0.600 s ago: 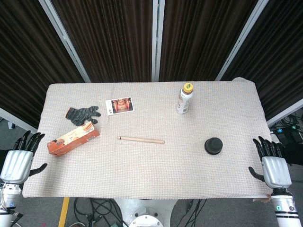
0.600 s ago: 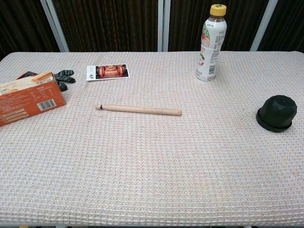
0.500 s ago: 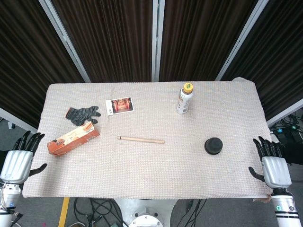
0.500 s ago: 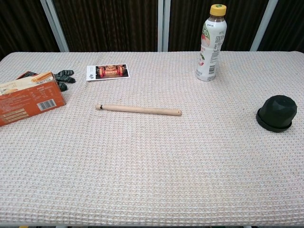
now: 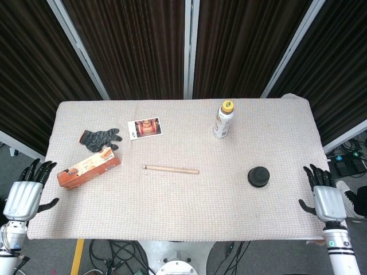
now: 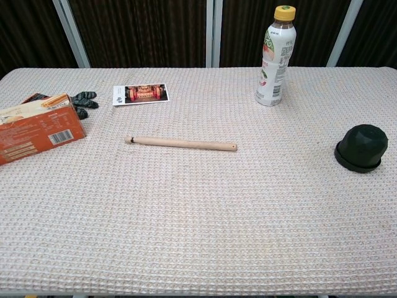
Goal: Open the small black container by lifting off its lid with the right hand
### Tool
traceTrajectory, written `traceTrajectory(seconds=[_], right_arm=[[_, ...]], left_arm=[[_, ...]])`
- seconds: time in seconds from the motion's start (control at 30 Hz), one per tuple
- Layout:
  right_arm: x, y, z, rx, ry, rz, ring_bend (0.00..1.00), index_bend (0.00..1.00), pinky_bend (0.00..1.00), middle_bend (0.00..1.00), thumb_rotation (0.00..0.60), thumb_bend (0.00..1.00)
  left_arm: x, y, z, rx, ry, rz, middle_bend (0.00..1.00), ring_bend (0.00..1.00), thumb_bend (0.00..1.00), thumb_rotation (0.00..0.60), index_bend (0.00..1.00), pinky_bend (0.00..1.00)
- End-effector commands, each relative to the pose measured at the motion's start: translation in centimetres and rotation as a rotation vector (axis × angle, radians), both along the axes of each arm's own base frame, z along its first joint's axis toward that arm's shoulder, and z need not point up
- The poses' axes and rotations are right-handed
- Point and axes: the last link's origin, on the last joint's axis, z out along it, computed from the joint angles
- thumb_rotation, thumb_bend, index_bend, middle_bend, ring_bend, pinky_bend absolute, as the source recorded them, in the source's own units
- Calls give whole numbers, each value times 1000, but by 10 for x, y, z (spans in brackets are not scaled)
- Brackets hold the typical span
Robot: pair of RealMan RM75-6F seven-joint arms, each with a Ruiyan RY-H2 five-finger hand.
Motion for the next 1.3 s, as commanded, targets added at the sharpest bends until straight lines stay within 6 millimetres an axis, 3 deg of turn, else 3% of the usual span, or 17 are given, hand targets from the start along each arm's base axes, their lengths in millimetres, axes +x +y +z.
traceTrajectory(seconds=[0.03, 0.37, 0.57, 1.3], right_arm=[[-6, -16, -16, 62, -100, -25, 0, 0, 0, 4, 600, 101], [-20, -51, -49, 82, -220, -24, 0, 0, 0, 23, 600, 101], [-15, -69, -64, 137, -277, -13, 0, 0, 0, 62, 600, 101], [5, -81, -99, 240, -319, 27, 0, 0, 0, 104, 600, 101]], left_arm=[[-2, 0, -1, -13, -1, 2, 106, 0, 122, 600, 121, 167], [-1, 3, -2, -11, 0, -15, 106, 0, 122, 600, 138, 168], [0, 2, -3, -17, 12, -16, 106, 0, 122, 600, 138, 168], [-4, 2, -3, -15, 17, 8, 106, 0, 122, 600, 138, 172]])
